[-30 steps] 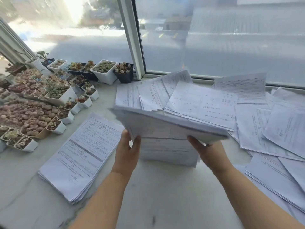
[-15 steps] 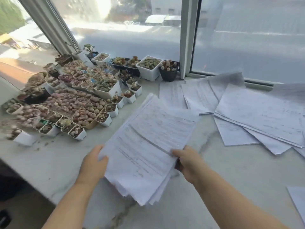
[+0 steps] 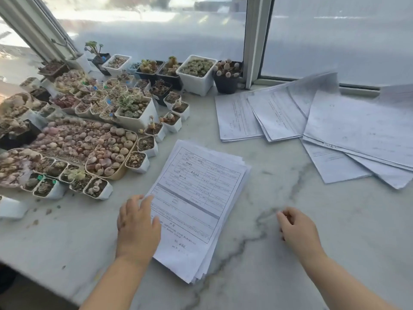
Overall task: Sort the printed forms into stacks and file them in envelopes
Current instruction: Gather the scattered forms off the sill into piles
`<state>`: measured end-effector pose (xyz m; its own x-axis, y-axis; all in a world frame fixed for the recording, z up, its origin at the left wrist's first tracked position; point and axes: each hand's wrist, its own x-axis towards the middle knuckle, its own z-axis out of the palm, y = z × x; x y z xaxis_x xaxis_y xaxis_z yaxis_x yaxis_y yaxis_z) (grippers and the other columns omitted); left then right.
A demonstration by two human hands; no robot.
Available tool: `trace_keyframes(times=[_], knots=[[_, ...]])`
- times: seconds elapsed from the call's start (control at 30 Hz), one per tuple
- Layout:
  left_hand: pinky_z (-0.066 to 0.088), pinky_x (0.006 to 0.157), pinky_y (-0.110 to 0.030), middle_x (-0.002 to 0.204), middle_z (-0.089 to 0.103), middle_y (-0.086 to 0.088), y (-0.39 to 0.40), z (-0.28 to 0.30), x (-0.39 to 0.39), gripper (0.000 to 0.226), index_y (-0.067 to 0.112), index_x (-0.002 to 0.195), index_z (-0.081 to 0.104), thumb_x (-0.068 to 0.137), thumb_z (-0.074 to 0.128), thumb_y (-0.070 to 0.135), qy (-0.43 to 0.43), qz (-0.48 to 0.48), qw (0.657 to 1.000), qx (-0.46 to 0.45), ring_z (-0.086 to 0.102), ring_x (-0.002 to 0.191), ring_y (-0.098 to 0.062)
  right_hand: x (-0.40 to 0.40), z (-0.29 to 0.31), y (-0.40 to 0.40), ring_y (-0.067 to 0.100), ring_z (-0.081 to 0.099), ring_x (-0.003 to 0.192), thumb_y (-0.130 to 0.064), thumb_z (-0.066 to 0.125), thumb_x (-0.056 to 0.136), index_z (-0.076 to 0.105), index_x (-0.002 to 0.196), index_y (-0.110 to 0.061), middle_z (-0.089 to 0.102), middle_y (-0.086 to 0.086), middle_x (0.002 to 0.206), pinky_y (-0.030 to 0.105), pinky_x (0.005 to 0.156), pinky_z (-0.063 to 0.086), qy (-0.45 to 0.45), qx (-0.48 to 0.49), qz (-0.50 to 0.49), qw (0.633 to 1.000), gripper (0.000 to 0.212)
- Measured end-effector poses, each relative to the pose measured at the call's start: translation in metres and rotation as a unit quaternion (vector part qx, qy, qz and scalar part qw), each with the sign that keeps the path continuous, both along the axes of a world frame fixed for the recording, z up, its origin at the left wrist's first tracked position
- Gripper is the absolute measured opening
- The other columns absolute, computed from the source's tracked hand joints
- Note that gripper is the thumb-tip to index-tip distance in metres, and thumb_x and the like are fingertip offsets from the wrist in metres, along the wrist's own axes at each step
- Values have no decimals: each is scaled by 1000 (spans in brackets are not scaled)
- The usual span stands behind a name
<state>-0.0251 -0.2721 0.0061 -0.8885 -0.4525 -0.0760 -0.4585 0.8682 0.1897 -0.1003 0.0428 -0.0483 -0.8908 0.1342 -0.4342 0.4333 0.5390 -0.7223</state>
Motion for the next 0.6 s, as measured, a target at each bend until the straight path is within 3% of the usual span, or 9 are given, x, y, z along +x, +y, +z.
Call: trace_keyframes(times=[0.07, 0.13, 0.27, 0.37, 0.47, 0.53, 0.6], knots=[[41, 93, -41, 114, 53, -8, 41, 2, -14, 38, 10, 117, 62, 80, 66, 2, 56, -99, 992, 54, 48, 107, -30, 4, 2, 40, 28, 62, 65, -17, 60, 92, 59, 70, -21, 61, 2, 61, 43, 68, 51, 18, 14, -27, 999, 22], [39, 91, -28, 111, 54, -1, 89, -2, -30, 33, 15, 116, 61, 85, 60, 4, 52, -177, 975, 126, 49, 104, -21, 9, 8, 78, 23, 60, 59, -17, 60, 91, 60, 69, -23, 61, 1, 59, 40, 62, 49, 37, 20, -59, 997, 22], [30, 95, -14, 121, 56, 1, 202, -18, -61, 35, 15, 125, 55, 90, 53, 9, -8, -264, 929, 260, 50, 113, -15, 25, 26, 160, 15, 63, 58, -16, 61, 91, 61, 71, -23, 64, -3, 60, 34, 60, 46, 65, 50, -129, 988, 21], [26, 101, -14, 135, 51, 1, 281, -29, -81, 41, 16, 134, 48, 94, 50, 15, -64, -305, 909, 277, 47, 123, -13, 46, 37, 230, 22, 66, 70, -14, 60, 91, 61, 73, -22, 67, -2, 66, 39, 68, 49, 75, 78, -188, 976, 20], [29, 100, -17, 137, 50, -1, 352, -31, -97, 44, 15, 138, 46, 94, 50, 15, -130, -310, 893, 300, 49, 122, -15, 70, 42, 300, 20, 64, 75, -17, 60, 91, 61, 75, -27, 67, -4, 71, 34, 66, 47, 81, 104, -245, 960, 19], [34, 90, -14, 132, 54, -3, 394, -29, -103, 43, 13, 135, 49, 93, 51, 12, -155, -280, 884, 341, 53, 111, -14, 84, 42, 344, 20, 63, 81, -19, 59, 91, 61, 79, -30, 66, -7, 76, 33, 65, 43, 70, 133, -266, 952, 17], [36, 87, -14, 127, 58, -4, 430, -27, -108, 42, 11, 133, 51, 92, 53, 9, -165, -220, 879, 389, 54, 106, -13, 92, 40, 383, 23, 62, 94, -17, 58, 91, 63, 90, -28, 68, -5, 91, 35, 75, 44, 52, 149, -275, 948, 12]])
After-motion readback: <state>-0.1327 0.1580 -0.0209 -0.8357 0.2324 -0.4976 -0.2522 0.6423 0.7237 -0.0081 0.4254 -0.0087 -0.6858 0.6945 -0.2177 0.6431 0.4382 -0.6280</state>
